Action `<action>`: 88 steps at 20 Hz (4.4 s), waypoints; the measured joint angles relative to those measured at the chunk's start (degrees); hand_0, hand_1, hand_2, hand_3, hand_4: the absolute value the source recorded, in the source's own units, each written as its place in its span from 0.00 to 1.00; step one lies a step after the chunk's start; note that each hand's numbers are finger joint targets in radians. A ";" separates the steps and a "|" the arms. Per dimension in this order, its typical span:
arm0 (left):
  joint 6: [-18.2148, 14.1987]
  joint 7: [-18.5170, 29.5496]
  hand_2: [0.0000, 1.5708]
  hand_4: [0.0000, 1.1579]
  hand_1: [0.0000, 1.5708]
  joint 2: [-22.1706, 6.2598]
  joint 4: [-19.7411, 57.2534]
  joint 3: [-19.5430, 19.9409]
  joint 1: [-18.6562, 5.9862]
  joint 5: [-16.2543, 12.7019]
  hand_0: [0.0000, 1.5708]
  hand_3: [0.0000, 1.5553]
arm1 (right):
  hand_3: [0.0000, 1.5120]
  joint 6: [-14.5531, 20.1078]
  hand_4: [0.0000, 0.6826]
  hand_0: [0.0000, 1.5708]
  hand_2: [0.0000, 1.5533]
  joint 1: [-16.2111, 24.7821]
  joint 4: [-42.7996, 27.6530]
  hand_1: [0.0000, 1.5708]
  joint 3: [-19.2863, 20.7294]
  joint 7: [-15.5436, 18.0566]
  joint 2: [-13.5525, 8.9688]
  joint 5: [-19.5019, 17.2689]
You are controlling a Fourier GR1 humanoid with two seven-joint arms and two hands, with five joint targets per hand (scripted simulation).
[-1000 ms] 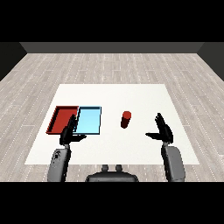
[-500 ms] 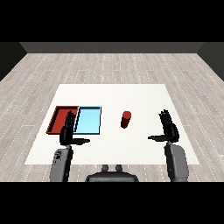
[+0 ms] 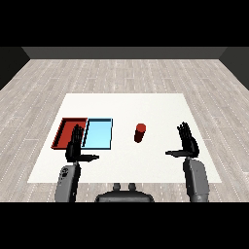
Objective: Pick the red can and put it in the red box
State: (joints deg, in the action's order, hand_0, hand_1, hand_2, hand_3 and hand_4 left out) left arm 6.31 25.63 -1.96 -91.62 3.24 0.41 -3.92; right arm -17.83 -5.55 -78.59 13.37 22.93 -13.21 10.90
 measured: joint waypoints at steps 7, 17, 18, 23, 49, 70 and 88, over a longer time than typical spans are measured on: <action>0.17 0.32 0.00 0.00 0.00 -0.21 -0.90 0.20 0.63 -0.68 0.00 0.00 | 0.00 0.95 0.00 0.00 0.00 -3.35 2.61 0.00 -0.56 -1.53 0.99 -0.24; -0.06 0.70 0.00 0.00 0.00 0.18 -2.37 0.17 2.12 -1.44 0.00 0.00 | 0.00 3.59 0.00 0.00 0.00 -9.97 8.52 0.00 -2.26 -3.31 2.38 -2.00; -0.03 0.78 0.00 0.00 0.00 -0.01 -1.48 0.53 1.37 -1.58 0.00 0.00 | 0.00 3.44 0.00 0.00 0.00 -11.08 9.97 0.00 -2.11 -3.22 2.36 -1.76; -0.78 -0.79 0.00 0.00 0.00 0.00 -1.21 0.85 -0.53 -2.00 0.00 0.00 | 0.00 4.13 0.00 0.00 0.00 -13.15 12.21 0.00 -2.88 -4.88 4.68 -0.40; -1.03 -1.66 0.00 0.00 0.00 -0.24 -3.44 0.36 0.45 -2.55 0.00 0.00 | 0.00 5.99 0.00 0.00 0.00 -19.80 31.64 0.00 -5.42 4.31 11.49 1.29; 0.11 -0.72 0.00 0.00 0.00 -0.29 -3.41 0.23 0.87 -3.25 0.00 0.00 | 0.00 9.19 0.00 0.00 0.00 -29.71 44.94 0.00 -5.22 5.82 11.74 2.78; -0.37 0.15 0.00 0.00 0.00 -0.10 -1.64 0.56 0.04 -3.32 0.00 0.00 | 0.00 12.17 0.00 0.00 0.00 -33.90 49.24 0.00 -10.09 6.23 12.88 6.85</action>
State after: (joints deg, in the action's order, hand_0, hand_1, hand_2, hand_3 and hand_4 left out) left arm 5.93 25.78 -2.06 -93.25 3.81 0.44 -7.24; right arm -5.66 -39.44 -29.35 3.28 29.15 -0.34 17.75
